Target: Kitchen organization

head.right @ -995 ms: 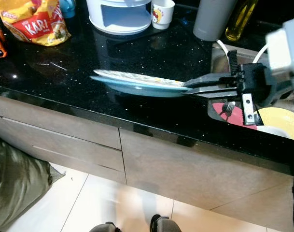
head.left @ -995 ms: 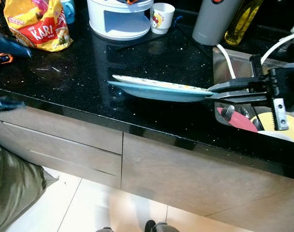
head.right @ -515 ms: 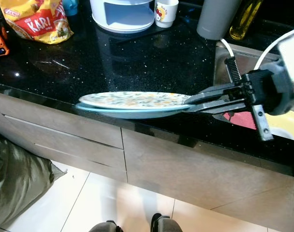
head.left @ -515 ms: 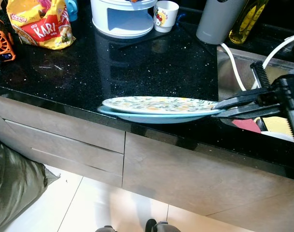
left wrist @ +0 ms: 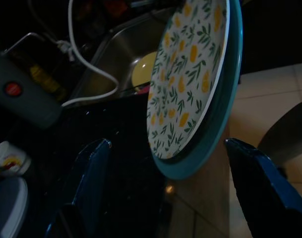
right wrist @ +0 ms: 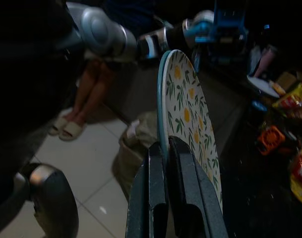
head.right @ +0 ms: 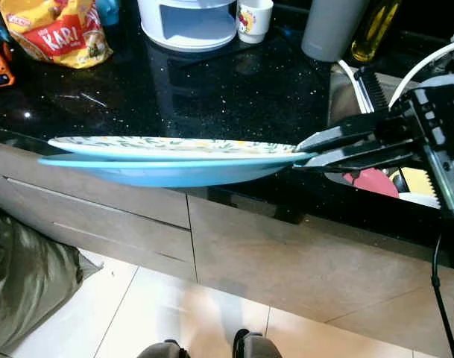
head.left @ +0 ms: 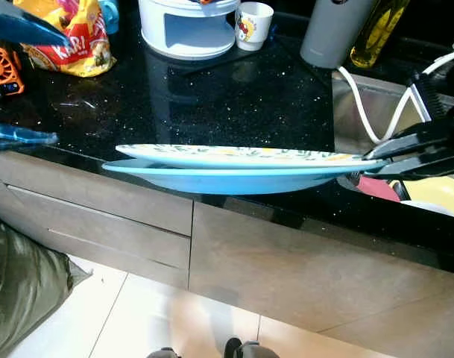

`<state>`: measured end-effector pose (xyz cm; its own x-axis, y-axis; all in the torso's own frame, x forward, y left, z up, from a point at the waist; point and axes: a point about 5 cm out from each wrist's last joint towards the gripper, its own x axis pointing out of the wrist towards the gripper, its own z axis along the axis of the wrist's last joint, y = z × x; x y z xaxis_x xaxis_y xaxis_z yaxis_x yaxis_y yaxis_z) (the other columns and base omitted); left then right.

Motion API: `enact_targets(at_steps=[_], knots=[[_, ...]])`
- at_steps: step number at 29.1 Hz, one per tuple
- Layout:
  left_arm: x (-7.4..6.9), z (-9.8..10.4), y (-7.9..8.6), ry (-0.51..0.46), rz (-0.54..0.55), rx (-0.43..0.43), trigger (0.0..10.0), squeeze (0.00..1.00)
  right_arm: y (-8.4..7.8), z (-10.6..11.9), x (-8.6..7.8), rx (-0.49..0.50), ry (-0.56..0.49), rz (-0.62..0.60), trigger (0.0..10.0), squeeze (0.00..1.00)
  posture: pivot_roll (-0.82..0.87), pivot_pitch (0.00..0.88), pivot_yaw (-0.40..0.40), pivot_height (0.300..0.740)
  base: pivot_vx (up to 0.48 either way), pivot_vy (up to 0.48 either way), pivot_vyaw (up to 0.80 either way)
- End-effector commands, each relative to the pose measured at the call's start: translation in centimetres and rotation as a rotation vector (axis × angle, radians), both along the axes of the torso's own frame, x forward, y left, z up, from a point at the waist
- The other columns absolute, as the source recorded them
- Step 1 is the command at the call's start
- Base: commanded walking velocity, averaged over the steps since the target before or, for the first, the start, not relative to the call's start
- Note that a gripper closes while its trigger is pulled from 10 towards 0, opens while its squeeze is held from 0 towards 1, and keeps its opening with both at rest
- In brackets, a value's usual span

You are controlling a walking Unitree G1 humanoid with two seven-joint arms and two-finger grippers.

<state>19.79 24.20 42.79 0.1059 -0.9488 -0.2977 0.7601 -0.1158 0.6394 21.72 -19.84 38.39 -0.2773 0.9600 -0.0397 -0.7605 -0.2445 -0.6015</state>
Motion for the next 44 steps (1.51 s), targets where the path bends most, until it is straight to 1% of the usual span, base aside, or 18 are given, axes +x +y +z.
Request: enact_targets(at_steps=[1, 3, 4, 5, 7, 12, 25, 30, 31, 42, 44], knots=[[-0.6, 0.3, -0.2, -0.003, -0.015, 0.024, 10.0, 1.00, -0.4, 1.2, -1.0, 0.024, -0.048, 0.021, 0.0, 0.00, 0.14, 0.121, -0.033, 0.740, 0.000, 0.000, 0.00], [-0.6, 0.2, -0.3, -0.014, -0.021, 0.021, 10.0, 1.00, -0.4, 1.2, -1.2, 0.025, -0.047, 0.029, 0.0, 0.00, 0.14, 0.118, -0.035, 0.740, 0.000, 0.000, 0.00], [-0.7, 0.1, -0.3, -0.009, -0.021, 0.022, 10.0, 0.91, -0.3, 1.3, -1.3, 0.025, -0.044, 0.036, 0.0, 0.00, 0.14, 0.118, -0.034, 0.740, 0.000, 0.000, 0.00], [-0.7, -0.1, -0.3, 0.008, -0.014, 0.034, 10.0, 0.00, -0.3, 1.3, -1.4, 0.025, -0.041, 0.044, 0.0, 0.00, 0.14, 0.118, -0.035, 0.740, 0.000, 0.000, 0.00], [-0.6, -0.4, -0.3, 0.023, -0.001, 0.052, 10.0, 0.00, -0.3, 1.4, -1.5, 0.024, -0.038, 0.057, 0.0, 0.00, 0.14, 0.120, -0.034, 0.740, 0.000, 0.000, 0.00], [-0.3, -0.5, -0.3, 0.024, 0.009, 0.067, 10.0, 0.00, -0.2, 1.5, -1.8, 0.018, -0.038, 0.082, 0.0, 0.00, 0.14, 0.123, -0.033, 0.740, 0.000, 0.000, 0.00], [-0.3, -0.4, -0.4, 0.011, 0.004, 0.058, 10.0, 0.00, -0.1, 1.0, -2.3, -0.010, -0.020, 0.117, 0.0, 0.00, 0.13, 0.128, -0.029, 0.740, 0.000, 0.000, 0.00], [0.0, -0.5, -0.5, 0.009, 0.003, 0.058, 10.0, 0.00, 0.1, 0.9, -2.5, -0.007, -0.018, 0.132, 0.0, 0.00, 0.13, 0.128, -0.029, 0.740, 0.000, 0.000, 0.00], [0.3, -0.7, -0.6, 0.008, 0.004, 0.059, 10.0, 0.00, 0.4, 0.8, -2.5, -0.007, -0.017, 0.142, 0.0, 0.00, 0.13, 0.128, -0.029, 0.740, 0.000, 0.000, 0.00], [1.0, -1.7, -1.2, 0.030, -0.026, 0.063, 10.0, 0.00, 1.2, 1.0, -2.3, 0.023, -0.017, 0.155, 0.0, 0.00, 0.12, 0.126, -0.025, 0.740, 0.000, 0.000, 0.00], [1.1, -2.0, -1.4, 0.044, -0.040, 0.059, 10.0, 0.00, 1.4, 1.0, -2.1, 0.032, -0.022, 0.145, 0.0, 0.00, 0.12, 0.128, -0.024, 0.740, 0.000, 0.000, 0.00]])
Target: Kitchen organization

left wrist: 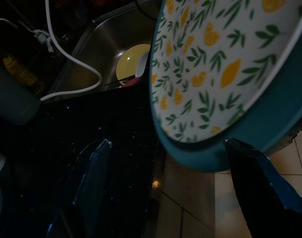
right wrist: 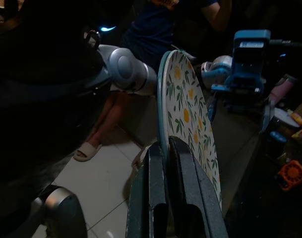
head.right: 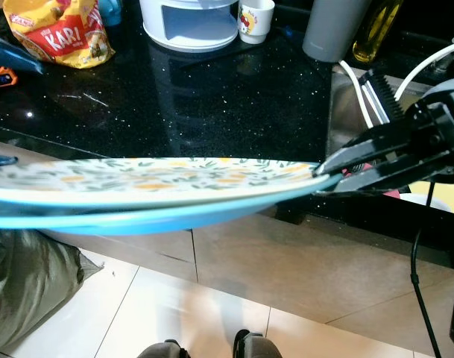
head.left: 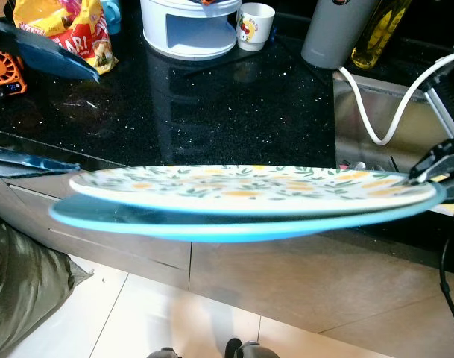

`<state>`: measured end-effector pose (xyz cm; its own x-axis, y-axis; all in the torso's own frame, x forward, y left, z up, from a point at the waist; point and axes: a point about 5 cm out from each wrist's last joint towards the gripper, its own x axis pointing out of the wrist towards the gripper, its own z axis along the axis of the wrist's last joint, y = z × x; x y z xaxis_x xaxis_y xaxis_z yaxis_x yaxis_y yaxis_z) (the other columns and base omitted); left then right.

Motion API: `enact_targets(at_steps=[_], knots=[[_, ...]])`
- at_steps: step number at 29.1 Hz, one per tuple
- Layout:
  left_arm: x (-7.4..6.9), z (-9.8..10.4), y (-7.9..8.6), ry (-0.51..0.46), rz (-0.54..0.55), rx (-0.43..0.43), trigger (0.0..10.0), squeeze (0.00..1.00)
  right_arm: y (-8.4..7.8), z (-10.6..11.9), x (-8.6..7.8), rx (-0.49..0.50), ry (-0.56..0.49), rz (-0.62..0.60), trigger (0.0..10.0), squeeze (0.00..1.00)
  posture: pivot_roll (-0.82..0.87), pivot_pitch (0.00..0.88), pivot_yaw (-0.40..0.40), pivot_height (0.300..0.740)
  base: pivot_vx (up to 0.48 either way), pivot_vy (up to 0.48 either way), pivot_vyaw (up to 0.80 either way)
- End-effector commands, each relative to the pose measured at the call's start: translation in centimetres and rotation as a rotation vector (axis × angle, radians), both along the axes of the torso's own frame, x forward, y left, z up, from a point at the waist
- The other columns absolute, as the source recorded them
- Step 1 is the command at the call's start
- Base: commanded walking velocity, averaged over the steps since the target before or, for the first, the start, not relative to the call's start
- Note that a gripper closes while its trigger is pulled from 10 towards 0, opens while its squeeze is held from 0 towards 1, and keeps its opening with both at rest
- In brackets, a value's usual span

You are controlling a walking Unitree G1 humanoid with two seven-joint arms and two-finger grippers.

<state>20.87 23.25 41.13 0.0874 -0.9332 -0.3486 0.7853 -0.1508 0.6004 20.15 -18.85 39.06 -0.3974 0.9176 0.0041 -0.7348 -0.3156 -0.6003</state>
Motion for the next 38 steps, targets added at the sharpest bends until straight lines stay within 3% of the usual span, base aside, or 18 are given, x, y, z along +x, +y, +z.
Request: enact_targets(at_steps=[1, 17, 38], knots=[[0.0, -0.4, -0.5, 0.008, -0.040, 0.008, 10.0, 0.00, 0.5, 0.3, -0.5, -0.004, -0.040, 0.017, 0.0, 0.00, 0.12, 0.127, -0.024, 0.740, 0.000, 0.000, 0.00], [0.3, -0.9, -0.8, 0.021, -0.060, 0.001, 10.0, 0.00, 1.6, 0.5, -0.4, 0.026, -0.044, 0.063, 0.0, 0.00, 0.12, 0.130, -0.021, 0.740, 0.000, 0.000, 0.00], [-0.4, -0.4, -0.2, 0.009, -0.027, 0.042, 10.0, 0.00, 1.9, 0.6, 0.2, 0.023, -0.053, 0.040, 0.0, 0.00, 0.13, 0.117, -0.027, 0.740, 0.000, 0.000, 0.00]])
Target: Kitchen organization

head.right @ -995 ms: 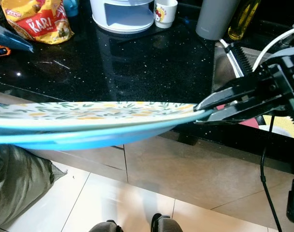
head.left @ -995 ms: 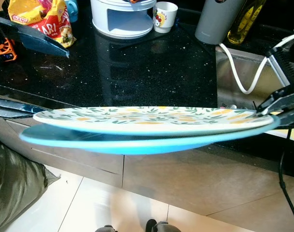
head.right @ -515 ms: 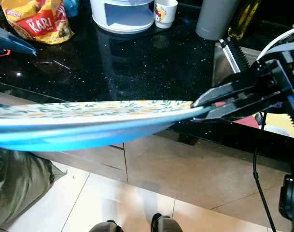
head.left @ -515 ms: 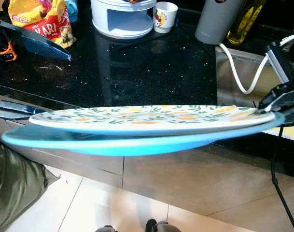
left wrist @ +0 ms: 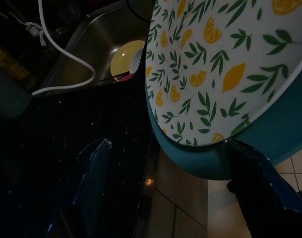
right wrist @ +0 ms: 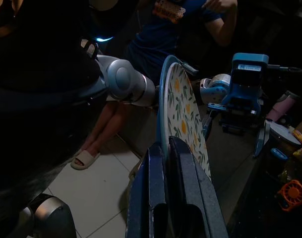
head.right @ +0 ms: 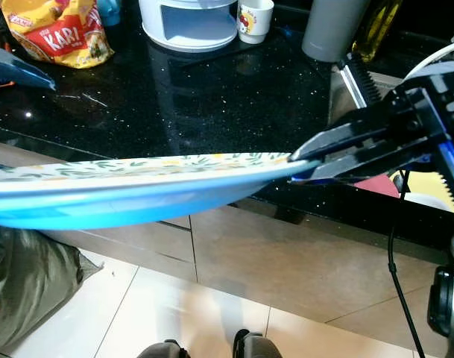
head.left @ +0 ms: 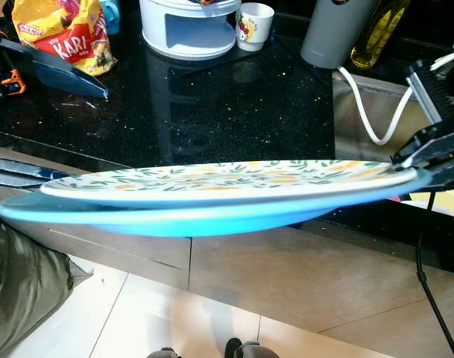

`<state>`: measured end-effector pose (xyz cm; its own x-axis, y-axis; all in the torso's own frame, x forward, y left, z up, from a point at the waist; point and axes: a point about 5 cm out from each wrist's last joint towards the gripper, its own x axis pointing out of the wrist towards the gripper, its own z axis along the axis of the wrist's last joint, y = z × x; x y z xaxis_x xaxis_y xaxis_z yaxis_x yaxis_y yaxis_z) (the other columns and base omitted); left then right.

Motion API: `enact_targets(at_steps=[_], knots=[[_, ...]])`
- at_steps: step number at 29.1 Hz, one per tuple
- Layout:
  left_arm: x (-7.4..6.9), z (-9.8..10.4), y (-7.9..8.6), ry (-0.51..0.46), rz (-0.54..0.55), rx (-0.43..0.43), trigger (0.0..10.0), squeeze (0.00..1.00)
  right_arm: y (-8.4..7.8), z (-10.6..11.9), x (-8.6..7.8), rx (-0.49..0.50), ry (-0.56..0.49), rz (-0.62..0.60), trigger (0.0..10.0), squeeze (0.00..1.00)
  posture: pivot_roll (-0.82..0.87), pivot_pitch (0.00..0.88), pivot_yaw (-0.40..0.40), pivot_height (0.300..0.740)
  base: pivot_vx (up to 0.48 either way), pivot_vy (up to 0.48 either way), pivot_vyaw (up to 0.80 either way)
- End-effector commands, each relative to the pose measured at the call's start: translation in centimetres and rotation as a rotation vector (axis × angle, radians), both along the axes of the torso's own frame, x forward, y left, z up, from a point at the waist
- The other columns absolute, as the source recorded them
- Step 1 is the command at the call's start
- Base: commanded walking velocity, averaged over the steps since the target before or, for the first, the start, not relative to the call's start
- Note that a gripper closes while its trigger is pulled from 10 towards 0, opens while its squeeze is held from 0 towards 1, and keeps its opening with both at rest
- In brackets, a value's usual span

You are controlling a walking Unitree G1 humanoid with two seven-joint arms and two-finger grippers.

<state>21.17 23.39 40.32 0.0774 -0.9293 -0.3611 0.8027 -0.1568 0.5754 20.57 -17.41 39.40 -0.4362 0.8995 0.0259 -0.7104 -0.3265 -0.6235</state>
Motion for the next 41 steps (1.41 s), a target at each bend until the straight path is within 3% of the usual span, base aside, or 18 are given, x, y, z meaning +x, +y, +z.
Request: enact_targets(at_steps=[1, 19, 24, 41], knots=[[-0.8, 0.5, -0.3, -0.021, -0.029, 0.032, 10.0, 0.00, 0.5, 0.3, -0.2, -0.009, -0.035, -0.004, 0.0, 0.00, 0.13, 0.117, -0.028, 0.740, 0.000, 0.000, 0.00], [-1.4, 0.7, -0.3, -0.017, -0.034, 0.047, 10.0, 0.00, -0.2, 0.4, 0.2, 0.016, -0.020, -0.028, 0.0, 0.00, 0.13, 0.124, -0.027, 0.740, 0.000, 0.000, 0.00], [-1.2, 0.9, -0.3, -0.050, -0.028, 0.046, 10.0, 0.00, 0.2, 0.1, 0.8, 0.022, 0.005, -0.057, 0.0, 0.00, 0.12, 0.124, -0.029, 0.740, 0.000, 0.000, 0.00], [0.2, 1.5, -0.6, -0.160, 0.027, 0.015, 10.0, 0.00, 1.2, 0.0, 0.4, -0.011, 0.042, 0.000, 0.0, 0.00, 0.12, 0.126, -0.032, 0.740, 0.000, 0.000, 0.00]])
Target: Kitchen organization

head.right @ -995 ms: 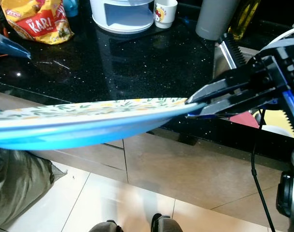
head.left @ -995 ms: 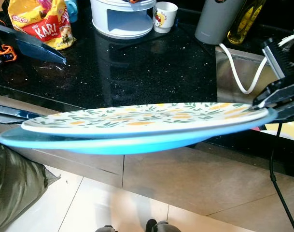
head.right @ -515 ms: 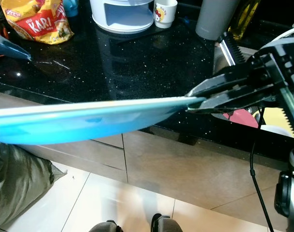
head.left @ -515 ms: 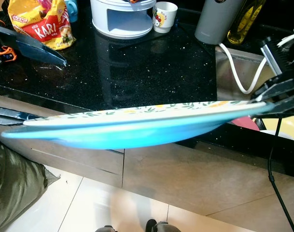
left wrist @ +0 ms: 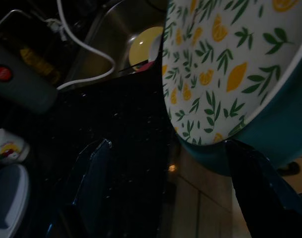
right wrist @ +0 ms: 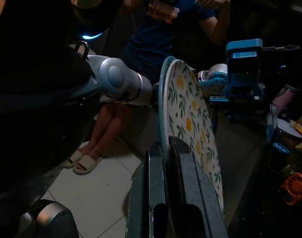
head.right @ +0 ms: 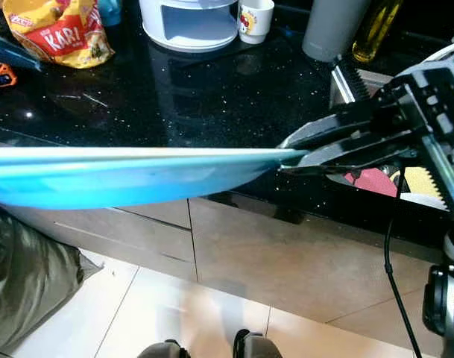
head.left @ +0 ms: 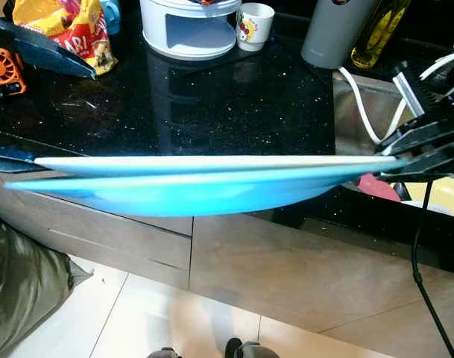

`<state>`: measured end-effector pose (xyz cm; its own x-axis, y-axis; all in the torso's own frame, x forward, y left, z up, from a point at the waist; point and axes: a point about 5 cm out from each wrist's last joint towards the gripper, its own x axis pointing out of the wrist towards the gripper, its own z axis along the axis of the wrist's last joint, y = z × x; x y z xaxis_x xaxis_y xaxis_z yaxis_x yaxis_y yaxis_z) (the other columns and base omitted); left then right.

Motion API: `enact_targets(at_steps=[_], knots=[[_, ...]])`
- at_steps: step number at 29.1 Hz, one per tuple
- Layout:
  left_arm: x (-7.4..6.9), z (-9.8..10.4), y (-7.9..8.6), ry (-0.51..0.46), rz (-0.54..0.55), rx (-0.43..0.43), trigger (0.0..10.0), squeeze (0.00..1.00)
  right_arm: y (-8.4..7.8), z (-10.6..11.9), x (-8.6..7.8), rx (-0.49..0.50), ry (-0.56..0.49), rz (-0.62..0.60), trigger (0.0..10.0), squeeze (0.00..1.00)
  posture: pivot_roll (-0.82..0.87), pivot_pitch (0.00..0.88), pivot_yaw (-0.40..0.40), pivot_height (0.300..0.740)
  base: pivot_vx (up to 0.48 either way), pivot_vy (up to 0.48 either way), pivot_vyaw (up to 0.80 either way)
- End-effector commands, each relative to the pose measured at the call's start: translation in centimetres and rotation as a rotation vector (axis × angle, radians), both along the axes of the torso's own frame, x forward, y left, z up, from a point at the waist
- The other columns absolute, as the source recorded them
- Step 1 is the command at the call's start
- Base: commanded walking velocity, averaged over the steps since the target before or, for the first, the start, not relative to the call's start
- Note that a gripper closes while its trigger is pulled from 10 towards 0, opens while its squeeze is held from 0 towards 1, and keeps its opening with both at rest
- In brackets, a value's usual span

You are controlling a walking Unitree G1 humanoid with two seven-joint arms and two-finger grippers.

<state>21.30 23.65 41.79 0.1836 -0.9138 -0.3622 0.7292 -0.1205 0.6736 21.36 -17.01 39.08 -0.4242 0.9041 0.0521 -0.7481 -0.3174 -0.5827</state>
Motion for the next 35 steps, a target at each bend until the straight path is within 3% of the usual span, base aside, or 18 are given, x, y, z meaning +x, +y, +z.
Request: enact_targets(at_steps=[1, 12, 19, 23, 27, 28, 29, 35], knots=[[0.2, 0.0, -1.0, -0.032, -0.034, -0.003, 10.0, 0.00, 0.9, 0.3, -0.3, -0.010, -0.012, 0.014, 0.0, 0.00, 0.12, 0.126, -0.032, 0.740, 0.000, 0.000, 0.00], [1.3, -0.1, -1.5, -0.079, -0.014, -0.051, 10.0, 0.00, 3.6, -0.1, 1.6, 0.003, 0.032, 0.011, 0.0, 0.00, 0.12, 0.124, -0.032, 0.740, 0.000, 0.000, 0.00], [1.7, -0.6, -1.4, -0.062, -0.008, -0.031, 10.0, 0.00, 4.1, -0.4, 2.5, -0.002, 0.046, -0.001, 0.0, 0.00, 0.12, 0.122, -0.033, 0.740, 0.000, 0.000, 0.00], [1.8, -0.9, -1.4, -0.058, -0.007, -0.027, 10.0, 0.00, 3.4, -0.3, 0.9, 0.004, 0.030, 0.001, 0.0, 0.00, 0.12, 0.119, -0.036, 0.740, 0.000, 0.000, 0.00], [2.0, -1.1, -1.3, -0.044, 0.008, -0.024, 10.0, 0.00, 3.2, -0.2, 0.7, 0.011, 0.022, 0.003, 0.0, 0.00, 0.12, 0.115, -0.036, 0.740, 0.000, 0.000, 0.00], [2.1, -1.4, -1.3, -0.026, 0.013, -0.016, 9.4, 0.00, 3.2, -0.1, 0.7, 0.014, 0.019, 0.002, 0.0, 0.00, 0.12, 0.115, -0.036, 0.740, 0.000, 0.000, 0.00], [2.1, -1.8, -1.2, 0.000, 0.014, -0.001, 0.0, 0.00, 3.1, -0.1, 0.7, 0.015, 0.017, 0.001, 0.0, 0.00, 0.11, 0.114, -0.036, 0.740, 0.000, 0.000, 0.00], [2.1, -1.9, -1.1, 0.014, -0.002, -0.023, 0.0, 0.00, 2.8, 0.0, 0.7, 0.016, 0.016, 0.001, 0.0, 0.00, 0.11, 0.114, -0.038, 0.740, 0.000, 0.000, 0.00]])
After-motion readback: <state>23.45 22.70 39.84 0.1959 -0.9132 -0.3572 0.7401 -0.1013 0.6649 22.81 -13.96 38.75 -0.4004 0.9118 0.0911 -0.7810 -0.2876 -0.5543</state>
